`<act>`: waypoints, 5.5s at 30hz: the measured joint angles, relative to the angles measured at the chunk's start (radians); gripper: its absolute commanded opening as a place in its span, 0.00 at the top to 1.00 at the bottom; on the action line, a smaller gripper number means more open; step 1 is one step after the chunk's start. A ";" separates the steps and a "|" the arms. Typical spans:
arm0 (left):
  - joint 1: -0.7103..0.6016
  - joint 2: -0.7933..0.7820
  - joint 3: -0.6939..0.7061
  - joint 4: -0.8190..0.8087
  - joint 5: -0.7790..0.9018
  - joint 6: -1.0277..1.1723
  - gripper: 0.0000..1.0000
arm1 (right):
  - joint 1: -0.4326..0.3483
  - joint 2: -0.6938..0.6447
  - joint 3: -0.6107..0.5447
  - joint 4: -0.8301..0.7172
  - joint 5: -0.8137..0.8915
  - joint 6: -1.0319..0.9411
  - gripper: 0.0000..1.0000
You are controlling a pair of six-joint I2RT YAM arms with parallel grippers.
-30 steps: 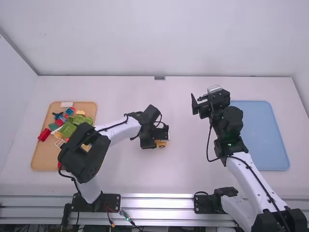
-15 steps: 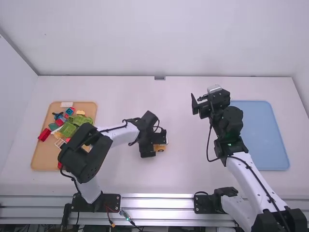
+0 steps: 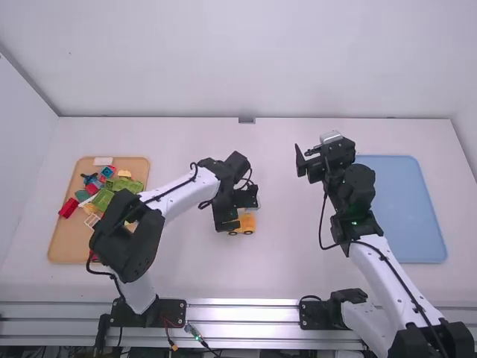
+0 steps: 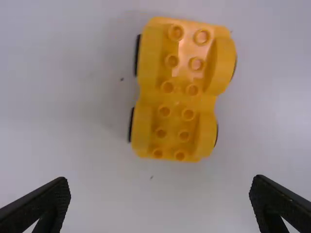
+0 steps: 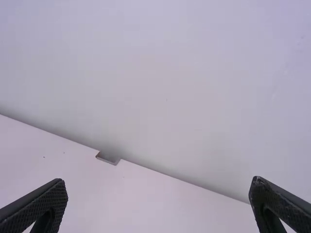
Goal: Assemble lego blocks to make yellow taxi
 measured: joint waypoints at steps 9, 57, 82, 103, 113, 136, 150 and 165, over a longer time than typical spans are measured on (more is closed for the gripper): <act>0.197 0.000 0.031 0.077 -0.111 -0.097 0.01 | 0.000 0.000 0.000 0.000 0.000 0.000 0.01; 1.376 0.000 0.055 0.192 0.149 0.506 0.00 | 0.029 0.000 0.000 0.058 -0.002 0.003 0.01; 1.338 0.094 0.053 0.112 0.039 0.541 0.27 | 0.064 0.000 0.000 0.085 -0.001 0.003 0.01; 1.344 0.095 -0.008 0.205 0.038 0.495 0.41 | 0.062 0.000 0.000 0.082 0.001 0.003 0.01; 1.367 0.105 -0.008 0.225 0.050 0.495 0.44 | 0.062 0.000 0.000 0.082 0.000 0.003 0.01; 1.367 0.151 0.002 0.214 0.096 0.491 0.51 | 0.062 0.000 0.000 0.086 0.002 0.003 0.01; 1.367 0.151 0.012 0.211 0.096 0.492 0.59 | 0.079 0.000 0.000 0.086 0.000 0.003 0.01; 1.367 0.151 0.012 0.219 0.092 0.468 0.69 | 0.080 0.000 0.000 0.086 -0.003 0.003 0.01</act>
